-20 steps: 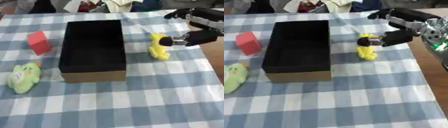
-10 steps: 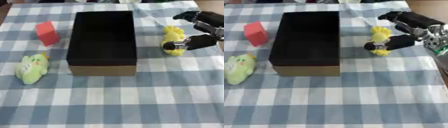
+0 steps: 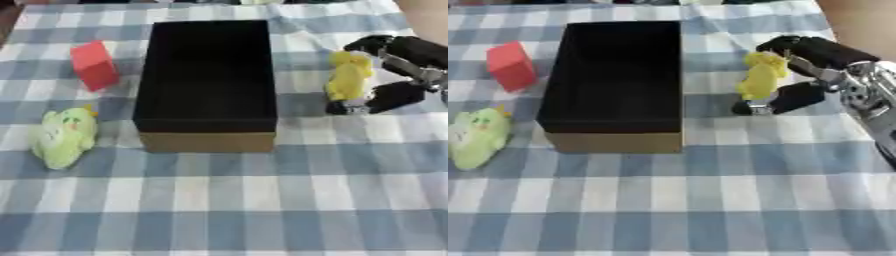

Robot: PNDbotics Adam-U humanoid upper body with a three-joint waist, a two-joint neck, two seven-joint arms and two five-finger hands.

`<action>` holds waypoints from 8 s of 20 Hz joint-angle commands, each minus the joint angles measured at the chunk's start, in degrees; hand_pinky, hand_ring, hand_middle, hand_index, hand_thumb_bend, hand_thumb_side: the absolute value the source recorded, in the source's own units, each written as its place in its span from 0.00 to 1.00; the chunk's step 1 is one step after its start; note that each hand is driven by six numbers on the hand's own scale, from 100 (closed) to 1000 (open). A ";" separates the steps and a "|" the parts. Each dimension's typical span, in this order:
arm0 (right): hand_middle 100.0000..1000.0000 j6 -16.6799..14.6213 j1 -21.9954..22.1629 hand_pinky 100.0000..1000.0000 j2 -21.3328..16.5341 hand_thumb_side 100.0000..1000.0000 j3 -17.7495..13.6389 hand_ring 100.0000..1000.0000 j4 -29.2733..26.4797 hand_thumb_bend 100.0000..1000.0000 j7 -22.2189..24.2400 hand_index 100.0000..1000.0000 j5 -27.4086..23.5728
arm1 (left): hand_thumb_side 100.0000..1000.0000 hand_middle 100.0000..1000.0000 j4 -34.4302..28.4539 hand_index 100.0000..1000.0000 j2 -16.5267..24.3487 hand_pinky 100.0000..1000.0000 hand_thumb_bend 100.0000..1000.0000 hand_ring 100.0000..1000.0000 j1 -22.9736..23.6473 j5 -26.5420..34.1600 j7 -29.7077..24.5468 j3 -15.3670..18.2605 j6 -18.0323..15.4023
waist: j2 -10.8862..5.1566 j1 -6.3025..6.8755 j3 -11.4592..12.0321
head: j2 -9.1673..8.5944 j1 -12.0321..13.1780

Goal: Pick up objects on the table and place them in the box.

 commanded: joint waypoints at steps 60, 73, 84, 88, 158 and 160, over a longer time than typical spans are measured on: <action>0.78 6.93 -12.60 0.82 2.35 0.47 -1.80 0.83 -17.46 0.00 -0.10 0.81 -10.27 | 1.00 0.82 -0.90 0.84 2.23 0.69 0.05 0.91 -2.69 -0.07 -0.31 -0.03 -1.72 | -3.80 -0.61 -0.93 | 0.23 -0.60; 0.79 4.68 -19.93 0.80 20.48 0.49 0.71 0.82 -6.06 0.00 0.39 0.81 -1.40 | 1.00 0.82 -0.90 0.85 1.78 0.69 0.06 0.91 -3.39 -0.08 0.25 -0.29 -2.48 | -4.63 -0.49 0.31 | 0.11 -0.92; 0.79 2.28 -18.64 0.80 29.00 0.48 2.39 0.82 2.92 0.00 -2.28 0.82 8.42 | 1.00 0.82 -0.90 0.85 1.52 0.69 0.07 0.91 -3.65 -0.04 0.12 -0.46 -2.42 | -4.49 -0.36 0.36 | -0.50 -0.96; 0.80 1.18 -17.89 0.81 30.29 0.47 3.37 0.83 4.03 0.00 -1.31 0.83 9.26 | 1.00 0.82 -0.90 0.85 1.54 0.69 0.07 0.91 -3.69 -0.08 0.16 -0.44 -2.36 | -4.49 -0.42 0.28 | -0.61 -0.80; 0.89 -8.98 14.03 0.90 -4.69 0.89 -25.43 0.92 -26.68 0.19 -42.39 0.88 -43.23 | 1.00 0.82 -0.90 0.88 17.91 0.81 0.43 0.90 -5.14 -14.87 -39.88 -6.93 13.29 | -5.66 -0.68 -4.07 | 2.05 3.67; 0.89 -9.20 15.17 0.90 -4.98 0.89 -25.86 0.92 -26.68 0.19 -43.26 0.88 -42.86 | 1.00 0.83 -0.90 0.88 18.96 0.83 0.49 0.91 -6.09 -15.67 -46.05 -8.18 14.51 | -5.77 -0.73 -4.02 | 2.03 3.66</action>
